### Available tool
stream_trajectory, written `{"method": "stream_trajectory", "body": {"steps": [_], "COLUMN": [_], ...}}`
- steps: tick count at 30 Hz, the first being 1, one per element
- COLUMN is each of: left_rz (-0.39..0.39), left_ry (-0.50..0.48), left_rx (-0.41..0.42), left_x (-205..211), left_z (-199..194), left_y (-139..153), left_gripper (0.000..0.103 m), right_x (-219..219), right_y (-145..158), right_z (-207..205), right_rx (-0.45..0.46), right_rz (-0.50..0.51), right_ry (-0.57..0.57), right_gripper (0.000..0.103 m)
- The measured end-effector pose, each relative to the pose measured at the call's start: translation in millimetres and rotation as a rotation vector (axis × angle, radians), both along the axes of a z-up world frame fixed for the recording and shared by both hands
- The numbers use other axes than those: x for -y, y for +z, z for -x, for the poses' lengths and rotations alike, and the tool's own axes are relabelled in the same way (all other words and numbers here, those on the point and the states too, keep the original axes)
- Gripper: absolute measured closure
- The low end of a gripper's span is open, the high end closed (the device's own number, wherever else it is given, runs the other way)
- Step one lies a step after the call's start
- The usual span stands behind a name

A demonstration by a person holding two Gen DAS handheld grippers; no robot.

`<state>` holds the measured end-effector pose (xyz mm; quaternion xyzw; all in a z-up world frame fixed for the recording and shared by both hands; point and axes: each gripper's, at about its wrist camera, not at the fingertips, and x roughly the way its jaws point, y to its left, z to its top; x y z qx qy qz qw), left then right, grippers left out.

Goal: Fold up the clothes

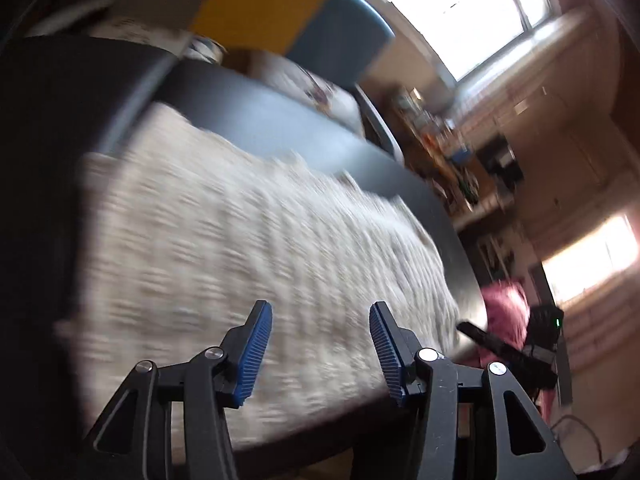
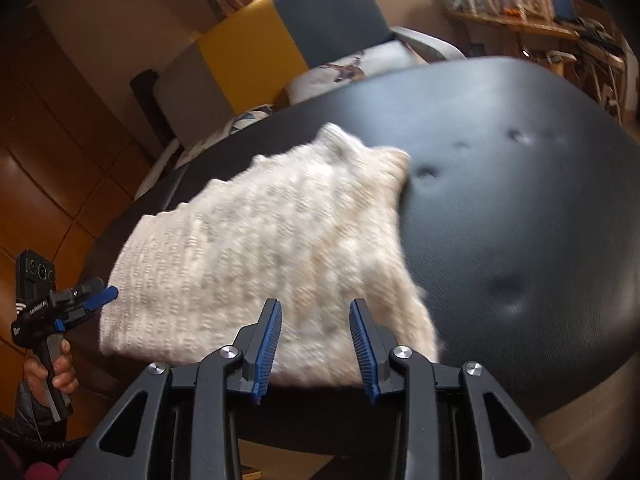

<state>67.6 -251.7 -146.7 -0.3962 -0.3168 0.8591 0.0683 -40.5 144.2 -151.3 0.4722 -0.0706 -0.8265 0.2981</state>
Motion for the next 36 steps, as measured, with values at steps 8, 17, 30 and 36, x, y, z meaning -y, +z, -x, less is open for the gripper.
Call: {"method": "stream_trajectory", "body": {"steps": [8,17,30,36], "left_rz": [0.006,0.009,-0.041,-0.032], "left_ry": [0.236,0.115,0.249,0.184], "left_rx": [0.025,0.087,0.127,0.18], "left_x": [93,87,97,95], "left_z": [-28,29,5,8], "left_y": [-7,-29,-43,-51], "left_gripper": [0.039,0.051,0.048,0.041], "right_x": [67,101,94,83], "right_y": [4,-6,-25,-27], "right_z": [27,49,50,49], "right_rx": [-0.026,-0.004,-0.049,-0.042], "right_rz": [-0.116,-0.175,-0.128,-0.075], "right_ry": [0.079,0.077,0.117,0.121], "right_gripper": [0.067,0.067,0.067,0.067]}}
